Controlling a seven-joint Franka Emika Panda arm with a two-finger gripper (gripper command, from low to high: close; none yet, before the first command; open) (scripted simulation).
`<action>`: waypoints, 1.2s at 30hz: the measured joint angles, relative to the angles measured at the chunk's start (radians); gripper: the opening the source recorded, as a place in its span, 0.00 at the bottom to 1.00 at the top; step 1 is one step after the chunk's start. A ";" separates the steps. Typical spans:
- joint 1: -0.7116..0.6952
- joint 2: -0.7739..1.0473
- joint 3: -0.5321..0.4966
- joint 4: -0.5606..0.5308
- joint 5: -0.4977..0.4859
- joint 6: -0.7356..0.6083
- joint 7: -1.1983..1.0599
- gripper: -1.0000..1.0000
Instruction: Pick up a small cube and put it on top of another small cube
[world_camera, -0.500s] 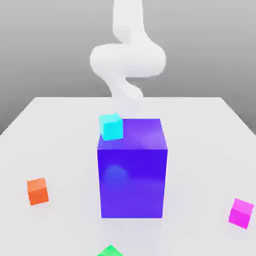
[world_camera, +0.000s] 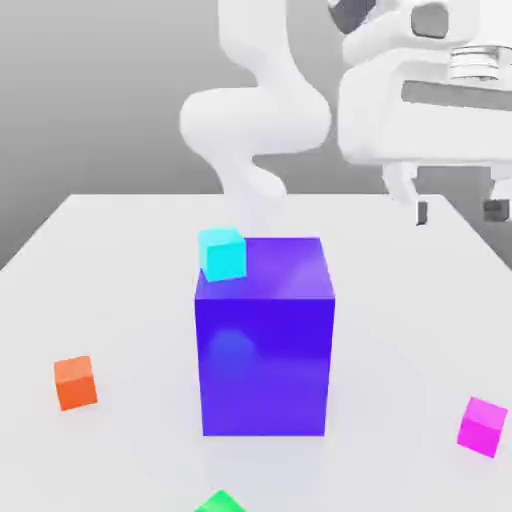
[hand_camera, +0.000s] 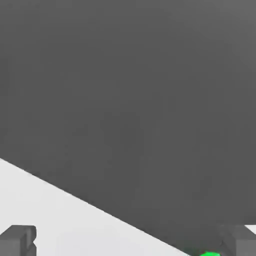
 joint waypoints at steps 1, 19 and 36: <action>0.009 0.036 0.012 -0.005 -0.008 0.014 -0.006 0.50; 0.235 0.614 0.002 -0.016 -0.208 0.290 0.011 0.00; 0.013 0.447 -0.026 0.009 -0.044 0.091 -0.164 0.00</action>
